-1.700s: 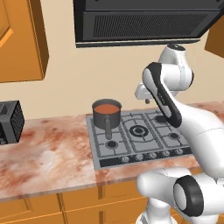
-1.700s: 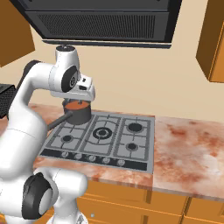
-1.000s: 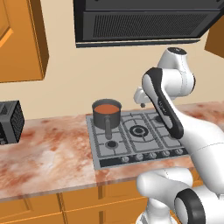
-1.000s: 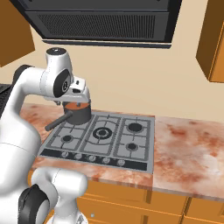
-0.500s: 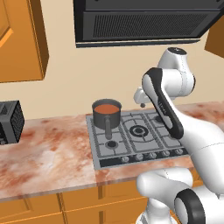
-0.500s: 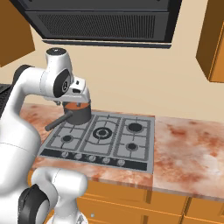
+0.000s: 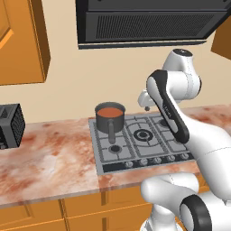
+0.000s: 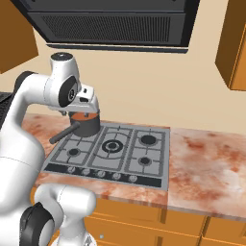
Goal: Wait until the marinara sauce is simmered to a deep red color and then turn off the stove.
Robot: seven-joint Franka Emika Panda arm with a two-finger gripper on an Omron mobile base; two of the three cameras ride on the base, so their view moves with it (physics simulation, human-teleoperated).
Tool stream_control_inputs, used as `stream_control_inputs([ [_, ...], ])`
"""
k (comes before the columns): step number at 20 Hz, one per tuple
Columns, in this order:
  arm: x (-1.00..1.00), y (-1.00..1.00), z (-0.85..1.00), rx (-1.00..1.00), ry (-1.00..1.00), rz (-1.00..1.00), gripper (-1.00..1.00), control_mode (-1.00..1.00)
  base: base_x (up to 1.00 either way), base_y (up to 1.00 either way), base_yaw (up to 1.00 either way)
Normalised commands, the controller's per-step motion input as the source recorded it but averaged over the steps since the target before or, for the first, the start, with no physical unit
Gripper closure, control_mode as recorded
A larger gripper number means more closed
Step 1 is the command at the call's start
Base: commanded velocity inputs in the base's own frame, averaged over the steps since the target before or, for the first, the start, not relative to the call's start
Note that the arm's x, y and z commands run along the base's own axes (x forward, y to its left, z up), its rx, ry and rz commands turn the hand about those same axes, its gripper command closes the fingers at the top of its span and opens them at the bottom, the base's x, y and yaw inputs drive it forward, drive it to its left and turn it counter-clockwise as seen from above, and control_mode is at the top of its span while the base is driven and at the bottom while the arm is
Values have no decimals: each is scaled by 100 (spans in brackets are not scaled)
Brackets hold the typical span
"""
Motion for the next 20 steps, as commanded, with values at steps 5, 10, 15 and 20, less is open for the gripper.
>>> stream_control_inputs([
  [5, 0, 0, 0, 0, 0, 0, -100, -100, 0, 0, 0],
  [10, 0, 0, 0, 0, 0, 0, -100, -100, 0, 0, 0],
  [15, 0, 0, 0, 0, 0, 0, -100, -100, 0, 0, 0],
  [20, 0, 0, 0, 0, 0, 0, -100, -100, 0, 0, 0],
])
